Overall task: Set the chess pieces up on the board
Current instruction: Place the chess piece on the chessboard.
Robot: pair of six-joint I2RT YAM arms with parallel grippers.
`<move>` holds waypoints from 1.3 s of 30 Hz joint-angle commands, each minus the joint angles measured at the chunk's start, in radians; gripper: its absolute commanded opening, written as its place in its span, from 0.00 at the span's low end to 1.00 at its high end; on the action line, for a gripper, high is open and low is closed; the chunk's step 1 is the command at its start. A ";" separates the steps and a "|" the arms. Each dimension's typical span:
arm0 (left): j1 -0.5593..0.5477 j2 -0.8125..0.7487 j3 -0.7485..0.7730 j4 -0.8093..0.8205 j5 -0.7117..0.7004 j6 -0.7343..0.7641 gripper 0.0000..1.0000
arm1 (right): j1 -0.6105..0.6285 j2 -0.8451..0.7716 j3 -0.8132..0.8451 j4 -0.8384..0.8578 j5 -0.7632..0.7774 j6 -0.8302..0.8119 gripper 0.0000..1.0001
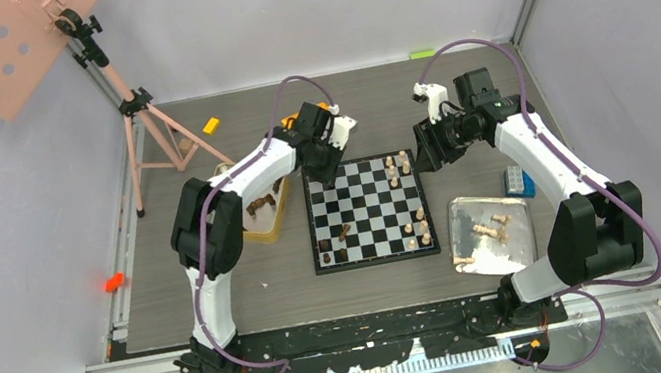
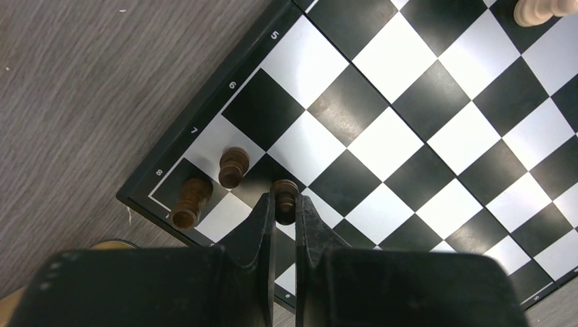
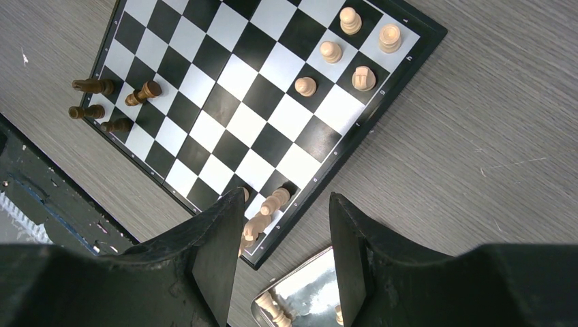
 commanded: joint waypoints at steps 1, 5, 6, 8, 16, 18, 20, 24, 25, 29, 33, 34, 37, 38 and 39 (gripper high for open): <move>0.006 0.015 0.048 0.006 -0.018 -0.003 0.00 | -0.003 -0.001 0.003 0.022 0.003 -0.009 0.55; 0.007 0.013 0.046 -0.006 -0.020 0.002 0.00 | -0.004 0.001 0.004 0.022 0.002 -0.009 0.55; 0.007 0.010 0.042 -0.006 -0.019 0.003 0.00 | -0.003 0.002 0.004 0.022 0.002 -0.009 0.55; 0.007 0.003 0.033 -0.006 -0.018 0.006 0.00 | -0.003 0.003 0.005 0.022 0.002 -0.008 0.55; 0.007 0.011 0.029 -0.019 -0.004 0.005 0.01 | -0.003 0.003 0.006 0.020 0.001 -0.007 0.55; 0.007 0.016 0.031 -0.024 -0.006 0.007 0.02 | -0.003 0.003 0.006 0.020 0.003 -0.008 0.55; 0.007 0.018 0.031 -0.025 -0.009 0.010 0.04 | -0.003 0.001 0.006 0.020 0.003 -0.008 0.55; 0.007 0.024 0.034 -0.033 -0.013 0.012 0.07 | -0.003 0.001 0.005 0.019 0.002 -0.005 0.55; 0.007 0.023 0.036 -0.035 -0.013 0.013 0.08 | -0.003 0.001 0.005 0.020 0.002 -0.006 0.55; 0.007 0.025 0.037 -0.043 -0.011 0.013 0.11 | -0.003 0.003 0.005 0.018 0.002 -0.006 0.55; 0.007 0.021 0.042 -0.047 -0.011 0.010 0.19 | -0.003 0.002 0.005 0.018 0.002 -0.006 0.55; 0.007 0.018 0.043 -0.048 -0.012 0.008 0.21 | -0.003 0.001 0.005 0.018 0.002 -0.006 0.55; 0.007 0.000 0.048 -0.054 -0.009 0.006 0.32 | -0.003 0.003 0.005 0.017 0.002 -0.006 0.55; 0.007 -0.008 0.048 -0.054 -0.009 0.006 0.36 | -0.003 0.002 0.005 0.016 0.002 -0.006 0.55; 0.007 -0.017 0.049 -0.055 -0.007 0.006 0.39 | -0.003 0.003 0.005 0.015 0.004 -0.006 0.55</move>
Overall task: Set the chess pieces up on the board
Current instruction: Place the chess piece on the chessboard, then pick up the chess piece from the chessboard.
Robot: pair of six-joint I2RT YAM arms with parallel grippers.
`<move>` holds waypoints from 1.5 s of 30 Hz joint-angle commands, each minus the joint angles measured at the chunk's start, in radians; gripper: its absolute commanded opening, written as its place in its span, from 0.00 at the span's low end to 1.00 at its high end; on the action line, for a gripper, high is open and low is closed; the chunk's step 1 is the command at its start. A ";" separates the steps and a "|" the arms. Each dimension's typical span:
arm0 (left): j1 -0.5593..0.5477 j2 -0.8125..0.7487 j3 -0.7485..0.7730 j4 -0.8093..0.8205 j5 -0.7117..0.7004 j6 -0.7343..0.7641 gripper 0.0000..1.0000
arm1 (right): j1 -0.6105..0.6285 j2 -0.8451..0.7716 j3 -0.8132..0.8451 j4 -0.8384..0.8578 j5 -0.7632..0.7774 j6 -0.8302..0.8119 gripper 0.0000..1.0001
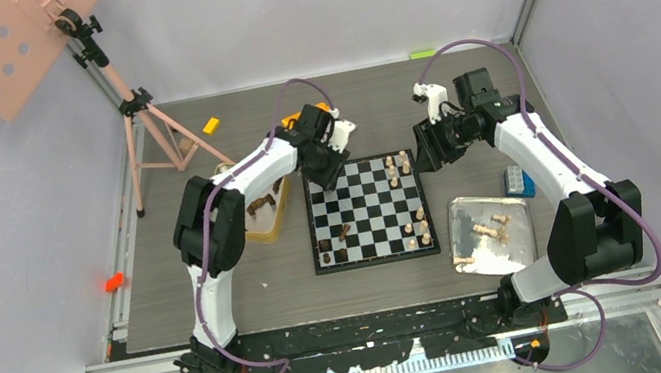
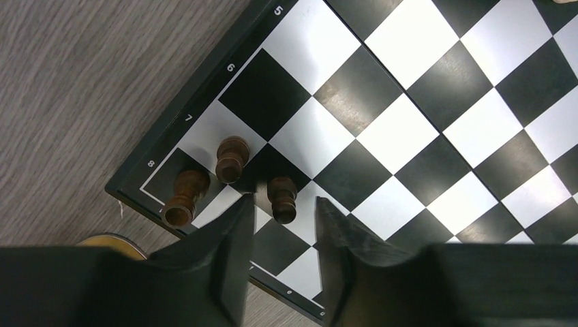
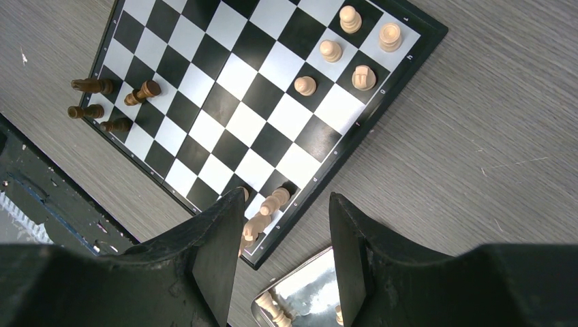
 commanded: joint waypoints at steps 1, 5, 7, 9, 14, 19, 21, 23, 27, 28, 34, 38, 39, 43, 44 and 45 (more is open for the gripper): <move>0.005 -0.053 0.034 -0.020 0.009 0.002 0.44 | -0.003 -0.001 0.006 0.016 0.005 -0.007 0.55; 0.005 -0.100 0.030 -0.032 0.016 0.005 0.58 | -0.003 -0.003 0.010 0.005 0.014 -0.016 0.55; 0.005 -0.134 0.022 -0.037 0.018 0.011 0.63 | -0.002 -0.004 0.014 -0.006 0.021 -0.028 0.56; 0.005 -0.169 0.007 -0.042 0.019 0.022 0.65 | 0.002 -0.003 0.022 -0.028 0.026 -0.045 0.57; 0.004 -0.264 -0.048 -0.067 0.034 0.065 0.69 | 0.037 0.016 0.056 -0.083 0.041 -0.086 0.58; 0.004 -0.347 -0.122 -0.120 0.137 0.128 0.68 | 0.154 0.035 0.064 -0.097 0.092 -0.130 0.58; -0.008 -0.367 -0.162 -0.121 0.194 0.138 0.67 | 0.179 0.044 0.066 -0.080 0.090 -0.123 0.58; -0.039 -0.362 -0.183 -0.130 0.201 0.151 0.66 | 0.184 0.050 0.070 -0.062 0.085 -0.109 0.57; -0.120 -0.317 -0.194 -0.155 0.175 0.162 0.59 | 0.183 0.033 0.061 -0.030 0.113 -0.092 0.56; -0.133 -0.308 -0.197 -0.155 0.175 0.161 0.58 | 0.182 0.027 0.054 -0.022 0.123 -0.089 0.56; -0.180 -0.256 -0.204 -0.153 0.132 0.146 0.52 | 0.159 -0.022 0.029 -0.010 0.135 -0.076 0.55; -0.197 -0.234 -0.222 -0.138 0.109 0.121 0.52 | 0.129 -0.036 0.019 -0.010 0.129 -0.074 0.55; -0.200 -0.229 -0.226 -0.133 0.098 0.119 0.52 | 0.124 -0.036 0.018 -0.010 0.125 -0.073 0.55; -0.210 -0.209 -0.230 -0.124 0.064 0.113 0.50 | 0.096 -0.041 0.015 -0.009 0.112 -0.070 0.55; -0.212 -0.205 -0.230 -0.123 0.063 0.112 0.49 | 0.094 -0.042 0.014 -0.009 0.110 -0.070 0.55; -0.213 -0.200 -0.230 -0.124 0.062 0.110 0.48 | 0.091 -0.043 0.013 -0.010 0.108 -0.071 0.55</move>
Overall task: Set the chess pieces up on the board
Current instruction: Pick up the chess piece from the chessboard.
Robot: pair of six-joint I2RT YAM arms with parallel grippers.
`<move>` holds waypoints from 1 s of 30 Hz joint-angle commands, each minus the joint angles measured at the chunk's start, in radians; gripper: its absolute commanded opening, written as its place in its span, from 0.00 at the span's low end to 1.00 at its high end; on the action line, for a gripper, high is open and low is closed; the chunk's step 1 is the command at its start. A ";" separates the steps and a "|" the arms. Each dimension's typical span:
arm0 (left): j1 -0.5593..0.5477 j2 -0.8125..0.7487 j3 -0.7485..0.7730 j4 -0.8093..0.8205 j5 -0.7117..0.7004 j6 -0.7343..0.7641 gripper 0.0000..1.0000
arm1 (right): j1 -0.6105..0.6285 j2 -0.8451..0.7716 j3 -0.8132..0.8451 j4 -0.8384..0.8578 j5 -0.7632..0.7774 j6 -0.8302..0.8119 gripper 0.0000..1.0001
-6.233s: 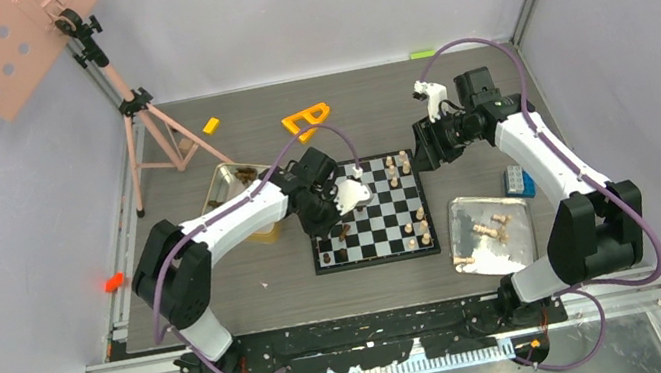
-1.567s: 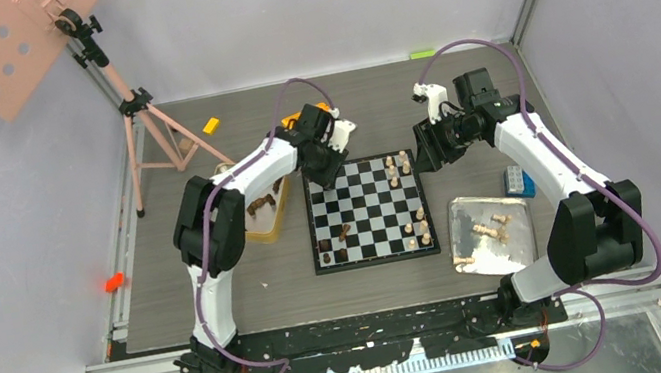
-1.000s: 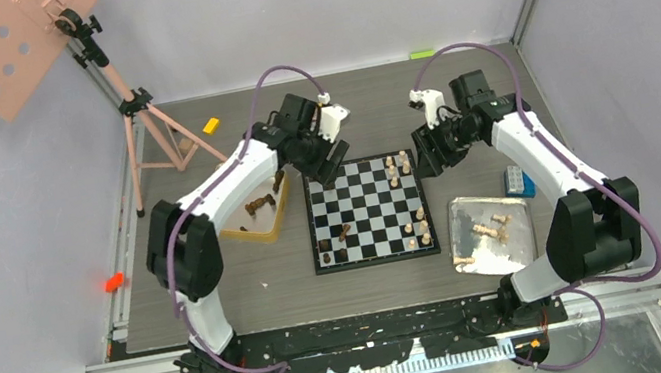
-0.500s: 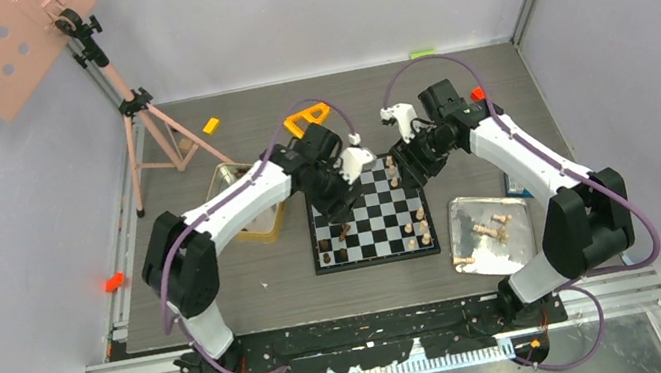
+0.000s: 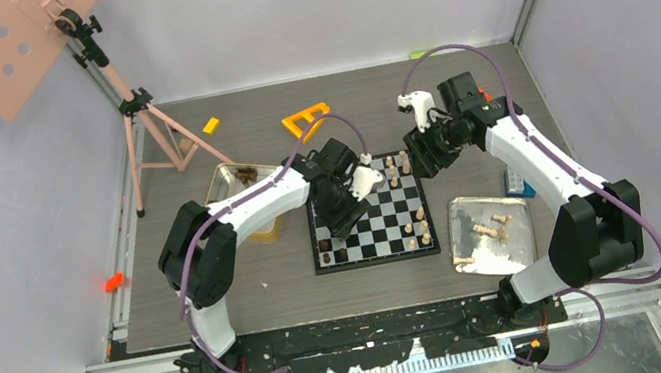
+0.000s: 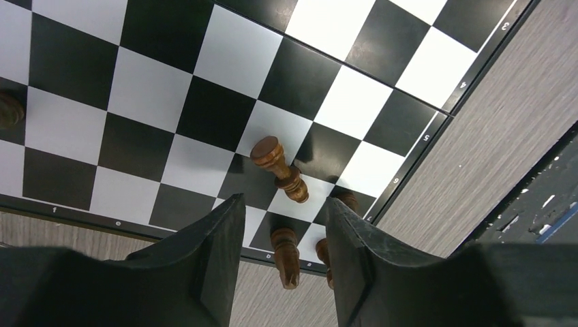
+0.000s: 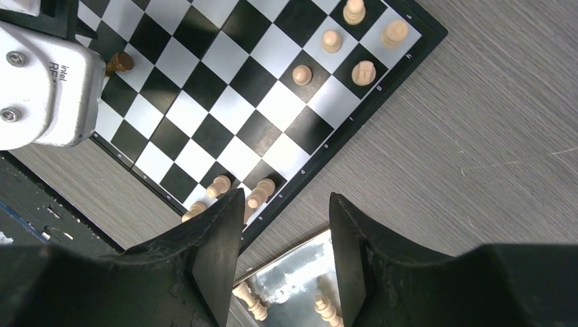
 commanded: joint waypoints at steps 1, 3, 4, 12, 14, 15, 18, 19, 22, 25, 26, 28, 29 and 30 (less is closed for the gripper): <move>-0.016 0.017 -0.005 0.018 -0.025 -0.016 0.48 | -0.014 -0.038 -0.004 0.023 -0.016 0.010 0.55; -0.021 0.022 -0.009 0.020 -0.023 -0.017 0.47 | -0.018 -0.038 -0.007 0.024 -0.020 0.011 0.55; -0.022 0.023 -0.013 0.024 -0.022 -0.018 0.47 | -0.020 -0.037 -0.007 0.025 -0.022 0.011 0.55; -0.025 0.054 -0.013 0.044 -0.015 -0.020 0.38 | -0.028 -0.034 -0.008 0.028 -0.027 0.015 0.54; -0.025 0.057 -0.013 0.049 -0.016 -0.020 0.34 | -0.030 -0.032 -0.007 0.028 -0.029 0.016 0.55; -0.025 0.057 -0.012 0.054 -0.018 -0.020 0.30 | -0.033 -0.032 -0.005 0.028 -0.030 0.019 0.55; -0.025 0.055 -0.006 0.061 -0.024 -0.016 0.22 | -0.039 -0.033 -0.004 0.031 -0.032 0.028 0.54; -0.024 0.052 -0.003 0.064 -0.025 -0.013 0.19 | -0.044 -0.035 -0.002 0.036 -0.034 0.031 0.54; -0.023 0.042 0.009 0.066 -0.024 0.001 0.11 | -0.056 -0.036 0.009 0.044 -0.042 0.050 0.54; -0.020 0.016 0.024 0.071 -0.015 0.016 0.02 | -0.076 -0.036 0.024 0.062 -0.071 0.081 0.53; -0.016 0.005 0.028 0.076 -0.009 0.017 0.01 | -0.082 -0.036 0.027 0.072 -0.096 0.104 0.53; -0.003 -0.019 0.040 0.087 0.013 0.015 0.00 | -0.104 -0.032 0.032 0.109 -0.158 0.149 0.53; 0.005 -0.032 0.051 0.093 0.025 0.010 0.00 | -0.110 -0.025 0.034 0.118 -0.182 0.178 0.53; 0.014 -0.044 0.061 0.101 0.039 0.004 0.00 | -0.119 -0.019 0.038 0.135 -0.239 0.195 0.54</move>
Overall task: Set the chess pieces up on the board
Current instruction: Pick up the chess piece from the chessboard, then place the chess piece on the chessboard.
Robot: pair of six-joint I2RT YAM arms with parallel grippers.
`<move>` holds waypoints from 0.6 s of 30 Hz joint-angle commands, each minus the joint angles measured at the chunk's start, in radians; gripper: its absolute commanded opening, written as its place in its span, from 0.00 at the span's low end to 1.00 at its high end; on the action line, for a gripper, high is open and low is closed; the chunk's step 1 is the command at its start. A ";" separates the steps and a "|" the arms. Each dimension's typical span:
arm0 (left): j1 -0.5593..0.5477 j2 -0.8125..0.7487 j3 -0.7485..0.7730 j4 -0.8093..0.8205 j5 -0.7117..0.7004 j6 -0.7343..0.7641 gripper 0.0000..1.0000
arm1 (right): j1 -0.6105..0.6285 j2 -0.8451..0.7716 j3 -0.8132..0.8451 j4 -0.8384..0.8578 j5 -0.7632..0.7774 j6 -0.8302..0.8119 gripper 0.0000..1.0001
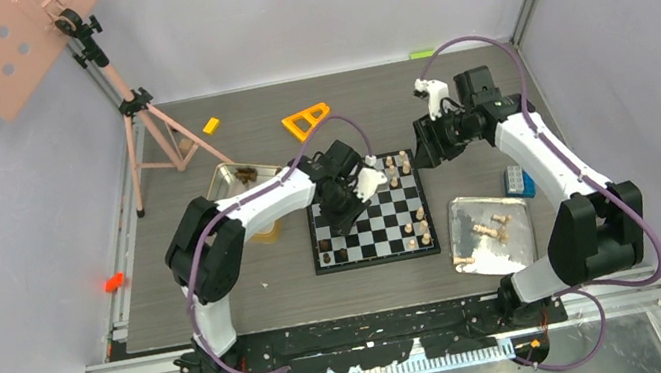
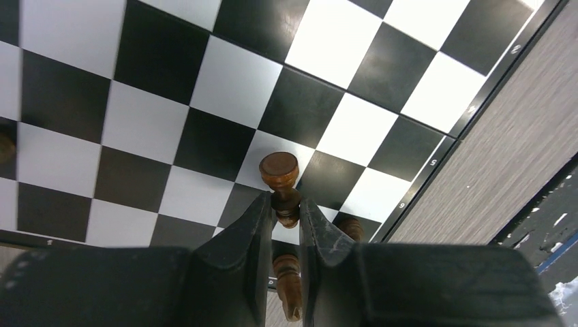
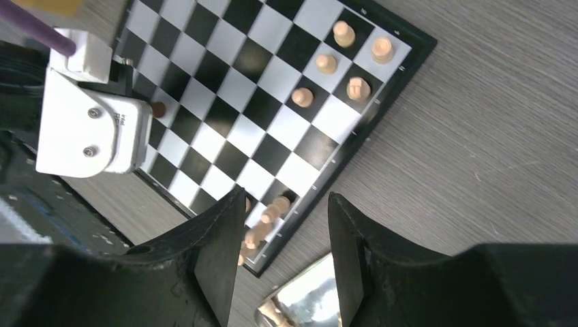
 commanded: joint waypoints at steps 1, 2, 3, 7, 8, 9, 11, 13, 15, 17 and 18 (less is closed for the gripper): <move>0.034 -0.112 0.074 0.060 0.064 -0.003 0.00 | -0.033 -0.007 0.047 0.100 -0.185 0.134 0.55; 0.041 -0.125 0.086 0.069 0.071 -0.005 0.00 | -0.040 0.006 0.048 0.122 -0.248 0.152 0.57; 0.046 -0.138 0.097 0.075 0.077 -0.007 0.00 | -0.041 0.014 0.048 0.135 -0.280 0.189 0.58; 0.063 -0.169 0.170 0.063 0.116 -0.017 0.00 | -0.043 0.056 0.006 0.262 -0.431 0.329 0.63; 0.064 -0.172 0.187 0.056 0.125 -0.021 0.00 | -0.043 0.070 -0.003 0.318 -0.445 0.354 0.63; 0.064 -0.174 0.200 0.052 0.134 -0.024 0.00 | -0.042 0.079 -0.015 0.342 -0.473 0.398 0.63; 0.064 -0.175 0.225 0.044 0.152 -0.031 0.00 | -0.036 0.109 -0.016 0.392 -0.507 0.442 0.63; 0.064 -0.171 0.242 0.044 0.153 -0.040 0.00 | -0.020 0.137 -0.010 0.414 -0.530 0.474 0.62; 0.064 -0.171 0.251 0.050 0.152 -0.047 0.00 | 0.007 0.158 -0.012 0.453 -0.556 0.518 0.62; 0.064 -0.168 0.253 0.056 0.148 -0.053 0.00 | 0.024 0.176 -0.019 0.527 -0.580 0.574 0.62; 0.064 -0.166 0.253 0.057 0.149 -0.057 0.00 | 0.030 0.188 -0.019 0.540 -0.589 0.604 0.62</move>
